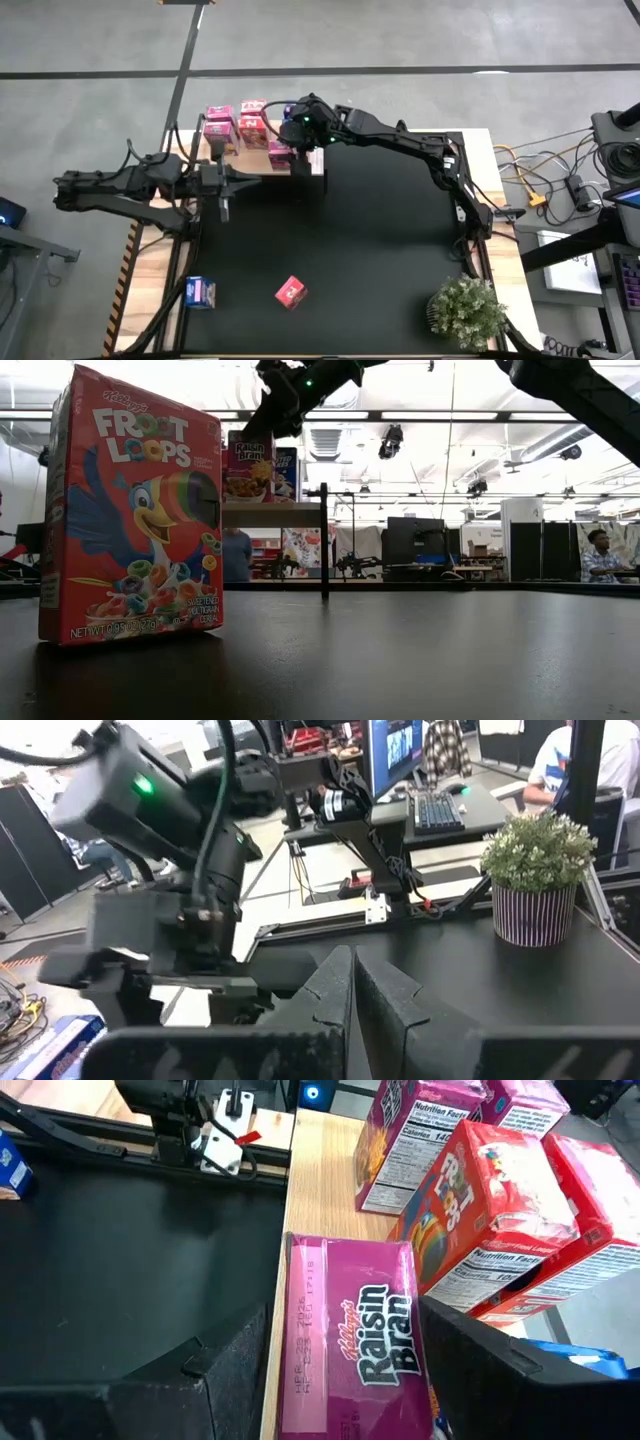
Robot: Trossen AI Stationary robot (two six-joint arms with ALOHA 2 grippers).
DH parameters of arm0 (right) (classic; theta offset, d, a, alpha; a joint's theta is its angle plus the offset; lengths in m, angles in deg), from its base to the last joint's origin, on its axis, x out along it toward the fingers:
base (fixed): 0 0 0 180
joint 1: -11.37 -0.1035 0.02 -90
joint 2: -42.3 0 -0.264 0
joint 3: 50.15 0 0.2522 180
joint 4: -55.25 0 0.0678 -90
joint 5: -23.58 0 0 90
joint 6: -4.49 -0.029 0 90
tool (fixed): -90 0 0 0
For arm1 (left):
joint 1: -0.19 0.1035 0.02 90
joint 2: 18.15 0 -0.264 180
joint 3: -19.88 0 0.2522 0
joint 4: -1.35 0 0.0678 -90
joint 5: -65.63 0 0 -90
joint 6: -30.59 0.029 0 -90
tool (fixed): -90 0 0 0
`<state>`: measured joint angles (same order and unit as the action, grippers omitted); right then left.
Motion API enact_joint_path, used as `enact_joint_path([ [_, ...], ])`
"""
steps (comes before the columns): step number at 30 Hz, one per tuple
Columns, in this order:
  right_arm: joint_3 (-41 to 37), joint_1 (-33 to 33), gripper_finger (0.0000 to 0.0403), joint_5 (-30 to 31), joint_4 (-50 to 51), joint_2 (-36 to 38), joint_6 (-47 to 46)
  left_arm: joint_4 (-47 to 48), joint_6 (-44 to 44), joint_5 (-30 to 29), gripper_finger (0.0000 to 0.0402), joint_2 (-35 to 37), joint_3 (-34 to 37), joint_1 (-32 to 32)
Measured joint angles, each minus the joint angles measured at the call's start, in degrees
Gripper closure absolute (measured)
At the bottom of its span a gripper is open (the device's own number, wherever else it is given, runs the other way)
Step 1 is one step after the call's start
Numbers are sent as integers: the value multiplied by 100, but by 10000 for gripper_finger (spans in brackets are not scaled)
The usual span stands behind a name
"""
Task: Stack cereal on shelf
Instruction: Align the purple cereal box with the other purple cereal box on the shelf
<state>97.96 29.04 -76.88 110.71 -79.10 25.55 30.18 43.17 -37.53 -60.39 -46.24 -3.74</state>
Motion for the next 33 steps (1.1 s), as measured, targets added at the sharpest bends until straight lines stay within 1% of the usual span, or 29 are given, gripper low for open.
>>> enact_joint_path([
  [5, 59, 0, 163, 6, 47, 52, 0, 17, -44, 0, 402, -245, 0, 0],
  [11, 61, -4, 163, 4, 208, 401, 5, 120, -101, -25, 402, -508, 2, 0],
  [14, 61, -15, 167, 4, 406, 655, 14, 141, -130, -302, 402, -623, 2, 2],
  [22, 58, -138, 188, -4, 1254, 1426, 1, 118, -133, -1369, 402, -971, 2, 2],
  [28, -76, -397, 215, -18, 1890, 1763, -2, 21, -151, -1447, 402, -1293, 2, 4],
  [30, -248, -485, 223, -33, 1923, 1855, -2, 27, -151, -1447, 402, -1405, 2, 4],
  [33, -705, -620, 234, -112, 1805, 2028, -5, -1, -152, -1445, 402, -1539, 2, 2],
])
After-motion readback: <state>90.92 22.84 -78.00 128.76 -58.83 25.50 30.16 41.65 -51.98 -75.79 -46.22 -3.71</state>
